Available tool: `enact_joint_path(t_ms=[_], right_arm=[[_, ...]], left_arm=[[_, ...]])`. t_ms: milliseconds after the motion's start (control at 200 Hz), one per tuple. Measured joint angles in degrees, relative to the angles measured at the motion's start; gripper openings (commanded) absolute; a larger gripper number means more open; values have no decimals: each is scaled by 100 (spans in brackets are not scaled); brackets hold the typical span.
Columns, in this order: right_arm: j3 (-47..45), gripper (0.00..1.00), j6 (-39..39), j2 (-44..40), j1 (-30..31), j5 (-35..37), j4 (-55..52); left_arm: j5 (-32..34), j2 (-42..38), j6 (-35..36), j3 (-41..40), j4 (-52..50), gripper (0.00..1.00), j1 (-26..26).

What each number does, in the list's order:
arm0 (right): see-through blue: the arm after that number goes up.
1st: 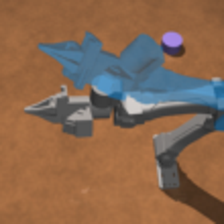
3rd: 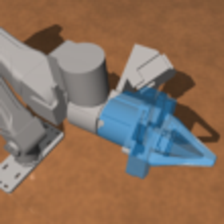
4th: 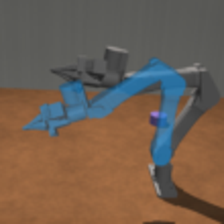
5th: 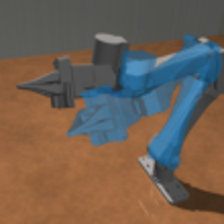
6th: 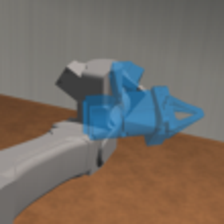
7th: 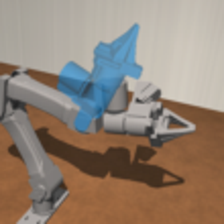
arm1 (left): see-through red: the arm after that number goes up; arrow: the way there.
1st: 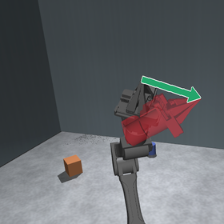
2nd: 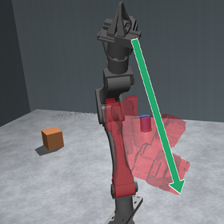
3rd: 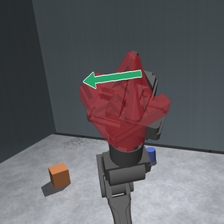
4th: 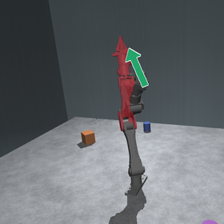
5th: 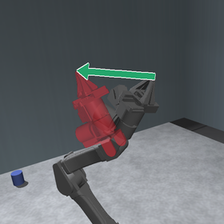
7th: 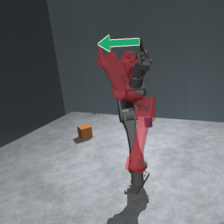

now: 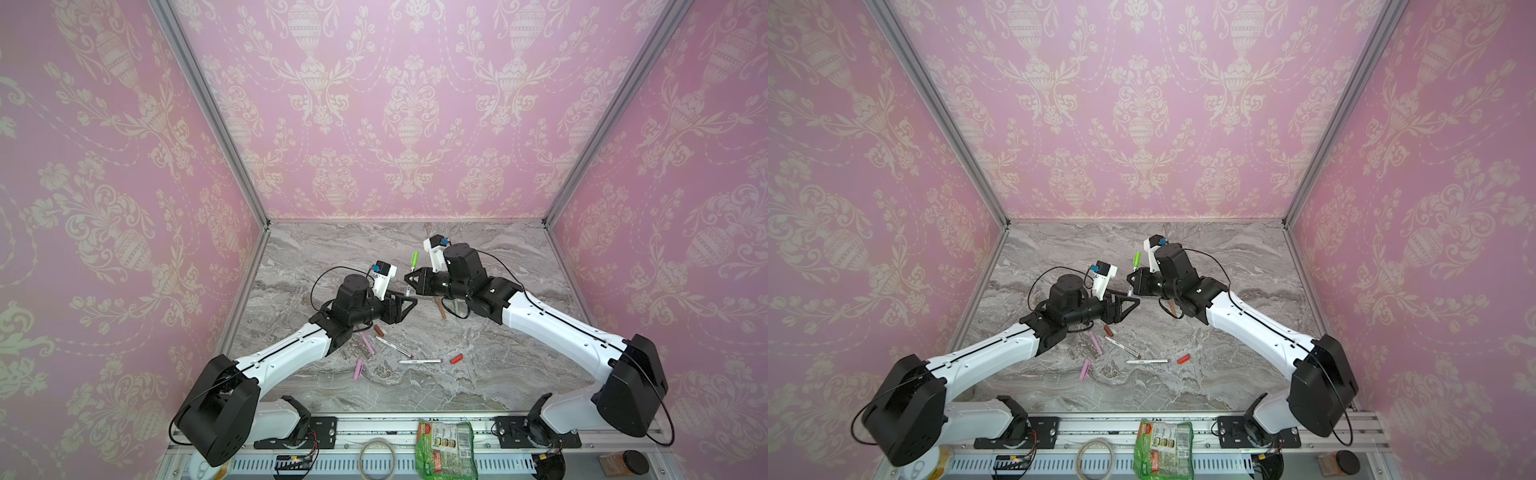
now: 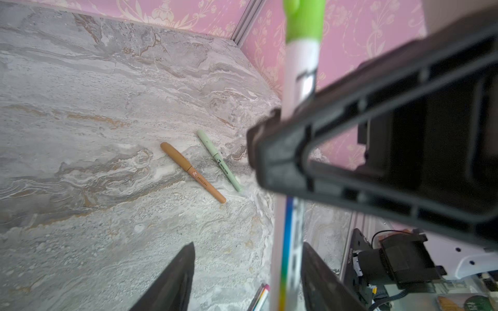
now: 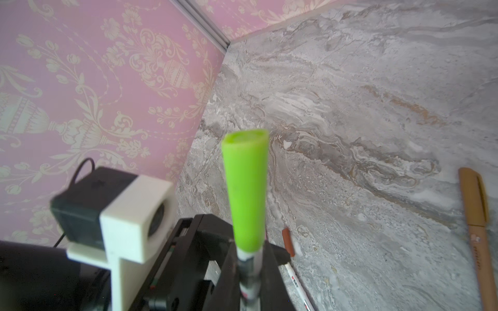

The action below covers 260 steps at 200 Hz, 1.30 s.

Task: Insert pens into pen caps
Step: Place the pen at the center of the table.

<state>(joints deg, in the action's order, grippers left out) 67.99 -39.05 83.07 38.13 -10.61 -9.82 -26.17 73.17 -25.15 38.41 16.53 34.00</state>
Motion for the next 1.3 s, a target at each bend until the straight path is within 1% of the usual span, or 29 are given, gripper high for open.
enact_joint_path(t_ms=[60,160,245,355,485,605,711,851,981,1301], right_arm=[[170,0,9,74,-186,-2,-199],[398,0,79,341,-514,-72,-603],[643,0,273,769,-684,-127,-1054],[911,0,527,1397,-695,-192,-1604],[1217,0,789,2096,-686,-258,-2142],[1574,0,1008,2643,-686,-234,-2529],[1875,0,1152,2990,-686,-136,-2769],[2118,2,1300,3292,-686,-2,-2979],[2262,2,1403,3469,-686,138,-3139],[2282,6,1495,3698,-686,328,-3268]], left_arm=[[122,-210,72,-177,-26,87,0],[339,-645,229,-444,-90,94,0],[586,-992,326,-632,-116,99,0],[1016,-1228,350,-710,-210,99,0],[1456,-1231,348,-710,-343,99,0],[1606,-1099,345,-706,-435,99,0],[1611,-946,343,-699,-509,99,0],[1609,-876,341,-684,-555,99,0],[1609,-876,321,-614,-551,99,0],[1609,-876,245,-549,-551,99,0]])
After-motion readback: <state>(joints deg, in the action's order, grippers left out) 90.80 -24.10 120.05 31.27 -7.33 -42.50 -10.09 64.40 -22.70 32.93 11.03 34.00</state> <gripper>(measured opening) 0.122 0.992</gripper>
